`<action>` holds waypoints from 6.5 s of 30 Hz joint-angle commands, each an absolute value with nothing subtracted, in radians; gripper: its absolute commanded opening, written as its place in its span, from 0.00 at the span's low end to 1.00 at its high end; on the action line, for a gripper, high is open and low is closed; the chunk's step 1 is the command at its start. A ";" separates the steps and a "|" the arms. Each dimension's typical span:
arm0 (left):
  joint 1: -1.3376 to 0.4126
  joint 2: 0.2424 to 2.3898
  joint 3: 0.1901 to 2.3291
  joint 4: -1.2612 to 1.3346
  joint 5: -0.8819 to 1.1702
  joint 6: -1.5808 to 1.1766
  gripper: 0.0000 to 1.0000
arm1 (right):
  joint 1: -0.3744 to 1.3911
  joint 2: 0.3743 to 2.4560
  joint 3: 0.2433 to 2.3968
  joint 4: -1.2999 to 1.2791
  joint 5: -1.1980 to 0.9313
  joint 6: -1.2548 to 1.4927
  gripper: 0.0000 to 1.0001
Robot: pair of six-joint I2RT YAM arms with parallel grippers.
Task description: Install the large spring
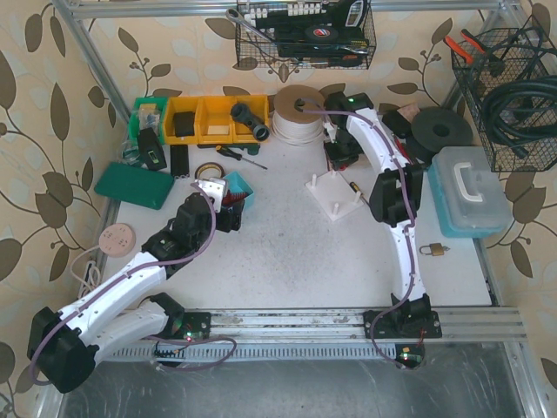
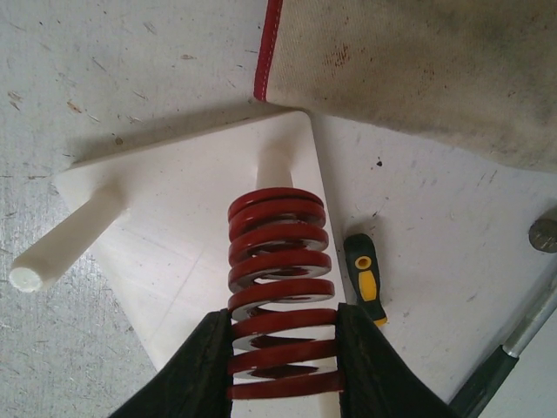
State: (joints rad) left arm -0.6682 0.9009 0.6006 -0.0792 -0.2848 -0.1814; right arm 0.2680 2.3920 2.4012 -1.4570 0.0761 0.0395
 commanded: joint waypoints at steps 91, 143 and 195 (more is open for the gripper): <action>-0.659 1.125 0.769 -0.258 -0.610 -0.240 0.68 | 0.317 1.448 1.413 -0.913 -0.034 0.151 0.89; -0.416 1.959 1.201 -0.403 -0.292 -0.313 0.38 | 0.365 0.955 0.844 -0.371 -0.041 0.272 0.97; -0.813 1.230 0.712 0.374 0.172 0.476 0.00 | 0.466 1.278 1.172 -0.531 -0.527 0.311 0.52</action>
State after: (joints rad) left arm -0.7891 1.2564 0.6994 0.2241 0.1204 0.3676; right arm 0.4515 1.2465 1.1492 -0.4782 -0.4301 0.3195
